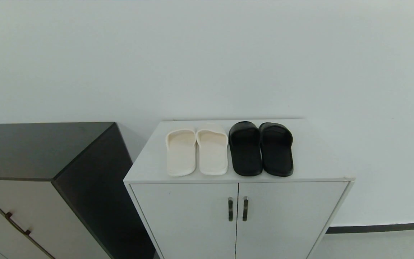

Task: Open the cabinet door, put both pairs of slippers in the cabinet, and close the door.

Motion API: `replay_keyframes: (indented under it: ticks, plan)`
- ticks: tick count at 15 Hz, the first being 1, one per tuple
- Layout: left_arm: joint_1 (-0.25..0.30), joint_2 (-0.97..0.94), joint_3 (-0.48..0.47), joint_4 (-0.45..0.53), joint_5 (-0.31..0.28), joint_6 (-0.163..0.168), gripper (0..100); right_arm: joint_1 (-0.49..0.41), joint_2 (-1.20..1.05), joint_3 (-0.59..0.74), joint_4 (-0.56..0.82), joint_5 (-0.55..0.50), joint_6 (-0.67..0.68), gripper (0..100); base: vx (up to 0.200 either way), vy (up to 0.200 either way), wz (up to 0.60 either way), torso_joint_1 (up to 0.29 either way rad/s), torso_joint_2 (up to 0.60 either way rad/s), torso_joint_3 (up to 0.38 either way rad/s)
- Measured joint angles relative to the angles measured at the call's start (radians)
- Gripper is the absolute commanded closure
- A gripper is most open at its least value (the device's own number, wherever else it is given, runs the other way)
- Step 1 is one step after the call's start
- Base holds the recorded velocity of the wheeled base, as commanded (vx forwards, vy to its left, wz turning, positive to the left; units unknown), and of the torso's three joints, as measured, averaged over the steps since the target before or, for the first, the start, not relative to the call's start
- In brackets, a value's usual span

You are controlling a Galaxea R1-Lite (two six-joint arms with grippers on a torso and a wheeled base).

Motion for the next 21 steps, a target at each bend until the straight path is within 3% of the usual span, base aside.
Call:
replay_keyframes:
  ticks: [4,5,7,8,11,13,17,21]
  plan:
    - [0.0,0.0,0.0,0.0,-0.001,0.0,100,0.013,0.303,-0.143,0.078,0.287,-0.013,0,0.0,0.0,0.0,0.0,0.0,0.0]
    - [0.0,0.0,0.0,0.001,-0.001,0.0,100,0.05,0.381,-0.153,0.061,0.322,0.021,0,0.0,0.0,0.0,0.0,0.0,0.0]
    - [0.0,0.0,0.0,0.001,-0.002,0.0,100,0.215,0.511,-0.172,-0.019,0.334,0.164,0,0.0,0.0,0.0,0.0,0.0,0.0]
    - [0.0,0.0,0.0,0.001,-0.002,-0.001,100,0.298,0.561,-0.18,-0.065,0.3,0.218,0,0.0,0.0,0.0,0.0,0.0,0.0]
    - [0.0,0.0,0.0,0.001,-0.001,-0.021,100,0.617,0.796,-0.213,-0.261,-0.013,0.352,0,0.0,0.0,0.0,0.0,0.0,0.0]
    - [0.0,0.0,0.0,0.0,0.0,-0.024,100,0.749,0.96,-0.267,-0.324,-0.211,0.426,0,0.0,0.0,0.0,0.0,0.0,0.0]
    - [-0.001,0.0,0.0,0.0,0.0,-0.025,100,0.85,1.295,-0.477,-0.437,-0.536,0.466,0,0.0,0.0,0.0,0.0,0.0,0.0]
    - [0.0,0.0,0.0,0.0,0.0,-0.025,100,0.853,1.537,-0.731,-0.465,-0.691,0.393,0,0.0,0.0,0.0,0.0,0.0,0.0]
